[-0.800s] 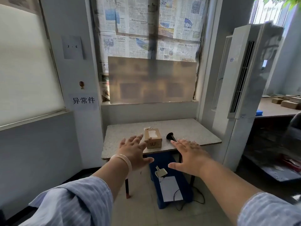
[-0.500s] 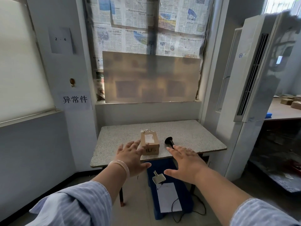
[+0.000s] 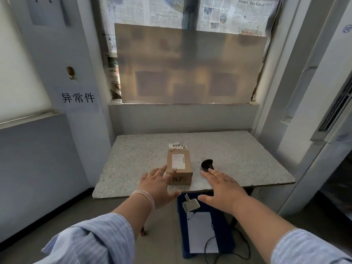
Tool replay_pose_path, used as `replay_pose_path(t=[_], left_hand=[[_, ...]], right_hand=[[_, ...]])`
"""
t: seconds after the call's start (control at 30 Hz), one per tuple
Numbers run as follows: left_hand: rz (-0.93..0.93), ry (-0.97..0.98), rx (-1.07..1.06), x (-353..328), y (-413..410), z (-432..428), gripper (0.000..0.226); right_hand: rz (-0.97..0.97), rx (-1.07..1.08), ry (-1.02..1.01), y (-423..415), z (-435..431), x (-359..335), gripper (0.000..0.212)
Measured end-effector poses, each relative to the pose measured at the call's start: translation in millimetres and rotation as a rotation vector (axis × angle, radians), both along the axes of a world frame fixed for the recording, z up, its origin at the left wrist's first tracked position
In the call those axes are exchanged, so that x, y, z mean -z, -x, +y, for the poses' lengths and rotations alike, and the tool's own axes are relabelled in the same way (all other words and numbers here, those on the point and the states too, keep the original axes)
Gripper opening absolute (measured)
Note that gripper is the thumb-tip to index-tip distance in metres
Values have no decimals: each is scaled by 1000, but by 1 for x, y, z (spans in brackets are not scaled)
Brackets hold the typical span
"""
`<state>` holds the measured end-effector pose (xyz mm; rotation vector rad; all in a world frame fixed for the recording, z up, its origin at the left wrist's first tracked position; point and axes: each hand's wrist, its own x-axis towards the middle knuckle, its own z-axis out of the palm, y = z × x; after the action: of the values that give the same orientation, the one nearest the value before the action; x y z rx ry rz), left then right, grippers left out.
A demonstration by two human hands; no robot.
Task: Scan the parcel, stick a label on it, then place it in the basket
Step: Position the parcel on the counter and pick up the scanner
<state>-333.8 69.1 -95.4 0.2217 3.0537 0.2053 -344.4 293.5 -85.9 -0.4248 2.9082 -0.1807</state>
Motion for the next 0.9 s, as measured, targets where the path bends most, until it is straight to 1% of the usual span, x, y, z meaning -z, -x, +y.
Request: replay_pose_path(t=[0.13,0.23,0.43,0.6,0.7,0.9], left_hand=[[-39,-18,0,25,66,-19,77],[-71,2,0,42,119,-36,78],[-144,-26,47,74,208,-43,76],[-301,-72,9,114,260,-44,72],[-341,-86,-27,135,289,-40,70],[-421,-130,-137,172,327,-21,67]], right_hand=[[-55,20,5,65,-15,23,87],[-91,60,20,113,-27,34,86],[-180,105,79,189,-41,65,85],[-279,126,172,240,-45,107,85],[-324,147,221,274,-46,133,81],[-410,162,223,334,-36,181,79]])
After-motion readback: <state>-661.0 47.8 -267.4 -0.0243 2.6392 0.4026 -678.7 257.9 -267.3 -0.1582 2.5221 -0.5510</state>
